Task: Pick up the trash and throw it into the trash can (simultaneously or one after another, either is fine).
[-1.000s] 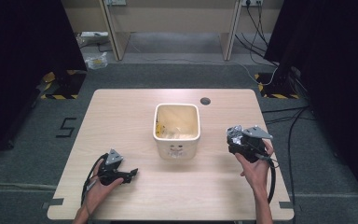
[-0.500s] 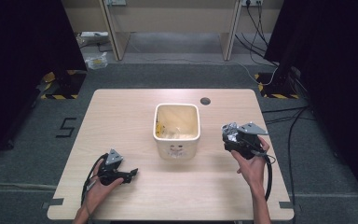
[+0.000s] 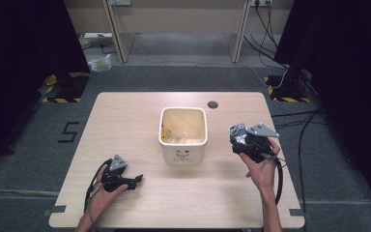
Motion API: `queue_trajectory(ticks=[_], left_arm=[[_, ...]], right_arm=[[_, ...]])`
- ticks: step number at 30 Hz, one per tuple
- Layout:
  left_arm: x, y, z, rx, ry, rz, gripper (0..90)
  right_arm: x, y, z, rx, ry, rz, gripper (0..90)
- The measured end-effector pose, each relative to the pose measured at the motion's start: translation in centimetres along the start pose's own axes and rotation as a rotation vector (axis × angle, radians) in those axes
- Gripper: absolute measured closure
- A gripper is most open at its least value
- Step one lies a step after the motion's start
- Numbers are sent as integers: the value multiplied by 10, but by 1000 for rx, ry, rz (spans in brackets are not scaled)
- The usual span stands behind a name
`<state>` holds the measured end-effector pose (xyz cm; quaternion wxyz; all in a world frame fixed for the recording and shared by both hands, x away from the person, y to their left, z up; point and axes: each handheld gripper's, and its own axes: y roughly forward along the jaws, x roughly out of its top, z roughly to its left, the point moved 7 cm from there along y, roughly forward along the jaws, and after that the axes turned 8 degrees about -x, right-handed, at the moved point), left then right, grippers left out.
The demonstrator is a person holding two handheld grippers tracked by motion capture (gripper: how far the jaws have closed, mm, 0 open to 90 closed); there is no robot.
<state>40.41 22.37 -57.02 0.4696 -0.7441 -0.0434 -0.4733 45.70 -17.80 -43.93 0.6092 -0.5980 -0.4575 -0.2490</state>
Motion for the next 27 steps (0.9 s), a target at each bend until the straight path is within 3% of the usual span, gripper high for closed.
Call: queue_trajectory(ticks=[13,27], left_arm=[[0,0,0,1,0,-2,140],[0,0,0,0,1,2,141]], right_arm=[[15,-1,5,15,-16,-16,342],[48,-4,19,42,-50,-45,342]])
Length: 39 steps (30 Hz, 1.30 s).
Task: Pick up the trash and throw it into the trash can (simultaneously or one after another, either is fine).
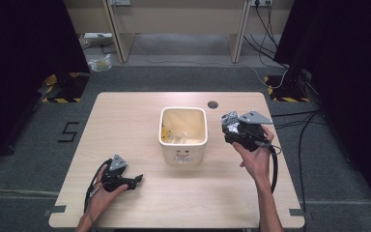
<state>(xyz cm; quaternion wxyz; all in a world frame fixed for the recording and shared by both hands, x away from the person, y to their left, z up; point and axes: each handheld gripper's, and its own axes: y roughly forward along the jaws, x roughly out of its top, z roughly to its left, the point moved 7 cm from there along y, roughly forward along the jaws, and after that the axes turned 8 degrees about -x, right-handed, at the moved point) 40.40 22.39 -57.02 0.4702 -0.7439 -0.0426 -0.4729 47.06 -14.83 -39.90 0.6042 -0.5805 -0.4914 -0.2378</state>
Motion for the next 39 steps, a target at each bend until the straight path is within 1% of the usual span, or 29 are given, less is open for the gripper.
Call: queue_trajectory(ticks=[7,14,20,29,39], left_arm=[[0,0,0,0,0,0,141],[0,0,0,1,0,-3,140],[0,0,0,1,0,-3,140],[0,0,0,0,-1,-3,141],[0,0,0,0,0,-3,141]], right_arm=[[14,4,9,24,-14,-3,342],[23,10,20,47,-27,0,342],[30,18,35,71,-46,6,343],[42,30,61,113,-89,15,342],[48,41,83,147,-119,39,342]])
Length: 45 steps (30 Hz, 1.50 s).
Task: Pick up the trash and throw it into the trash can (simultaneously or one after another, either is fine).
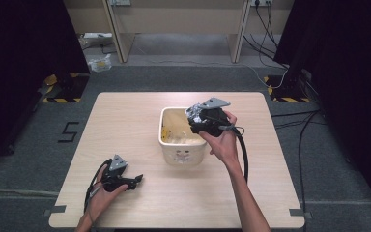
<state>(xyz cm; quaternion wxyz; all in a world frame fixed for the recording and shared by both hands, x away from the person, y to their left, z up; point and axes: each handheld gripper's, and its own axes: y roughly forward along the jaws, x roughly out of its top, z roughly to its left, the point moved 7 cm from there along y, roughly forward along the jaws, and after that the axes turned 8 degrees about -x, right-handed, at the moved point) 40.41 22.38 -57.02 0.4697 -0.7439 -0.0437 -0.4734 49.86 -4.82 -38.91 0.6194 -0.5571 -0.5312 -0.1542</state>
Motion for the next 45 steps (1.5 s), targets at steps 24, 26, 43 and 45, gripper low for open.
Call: queue_trajectory(ticks=[24,26,43,45], left_arm=[[0,0,0,-1,0,1,141],[0,0,0,-1,0,1,141],[0,0,0,-1,0,1,141],[0,0,0,-1,0,1,141]], right_arm=[[-2,34,36,70,-88,110,342],[-3,35,37,75,-81,121,342],[-5,37,39,113,-66,118,228],[-3,34,37,115,-63,105,229]])
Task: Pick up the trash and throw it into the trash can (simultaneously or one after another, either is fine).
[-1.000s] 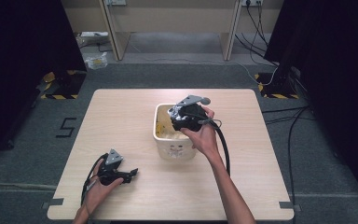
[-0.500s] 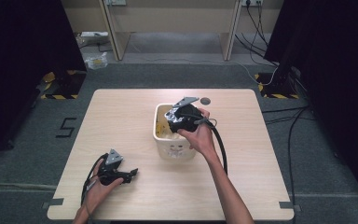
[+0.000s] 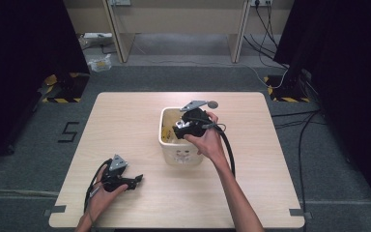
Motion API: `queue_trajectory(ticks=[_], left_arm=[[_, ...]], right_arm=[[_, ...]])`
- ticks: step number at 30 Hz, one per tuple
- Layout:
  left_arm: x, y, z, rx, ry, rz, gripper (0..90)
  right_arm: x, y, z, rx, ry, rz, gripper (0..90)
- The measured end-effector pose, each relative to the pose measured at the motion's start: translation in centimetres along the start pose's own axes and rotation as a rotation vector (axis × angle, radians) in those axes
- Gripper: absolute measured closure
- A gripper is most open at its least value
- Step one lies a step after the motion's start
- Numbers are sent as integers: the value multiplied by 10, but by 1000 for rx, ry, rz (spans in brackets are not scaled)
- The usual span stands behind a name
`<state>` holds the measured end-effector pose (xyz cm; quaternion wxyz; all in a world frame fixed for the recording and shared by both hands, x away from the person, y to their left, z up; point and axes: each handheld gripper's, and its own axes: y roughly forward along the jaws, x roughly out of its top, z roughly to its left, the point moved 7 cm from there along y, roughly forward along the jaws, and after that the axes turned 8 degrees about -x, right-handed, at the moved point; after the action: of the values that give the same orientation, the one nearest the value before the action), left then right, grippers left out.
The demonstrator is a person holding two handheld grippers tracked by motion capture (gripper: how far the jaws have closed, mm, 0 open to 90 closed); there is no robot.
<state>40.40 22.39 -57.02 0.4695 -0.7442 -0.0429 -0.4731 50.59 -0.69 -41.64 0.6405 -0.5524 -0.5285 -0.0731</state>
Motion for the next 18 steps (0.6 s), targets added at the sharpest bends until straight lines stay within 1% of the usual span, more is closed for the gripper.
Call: queue_trajectory(ticks=[4,10,16,18], left_arm=[[0,0,0,-1,0,-1,141],[0,0,0,0,-1,-1,141],[0,0,0,0,-1,-3,141],[0,0,0,1,-1,-2,141]], right_arm=[[0,-9,-6,-8,16,-15,233],[-1,-25,-23,-32,42,-48,238],[-9,-39,-39,-57,66,-66,238],[-13,-43,-45,-64,82,-72,238]])
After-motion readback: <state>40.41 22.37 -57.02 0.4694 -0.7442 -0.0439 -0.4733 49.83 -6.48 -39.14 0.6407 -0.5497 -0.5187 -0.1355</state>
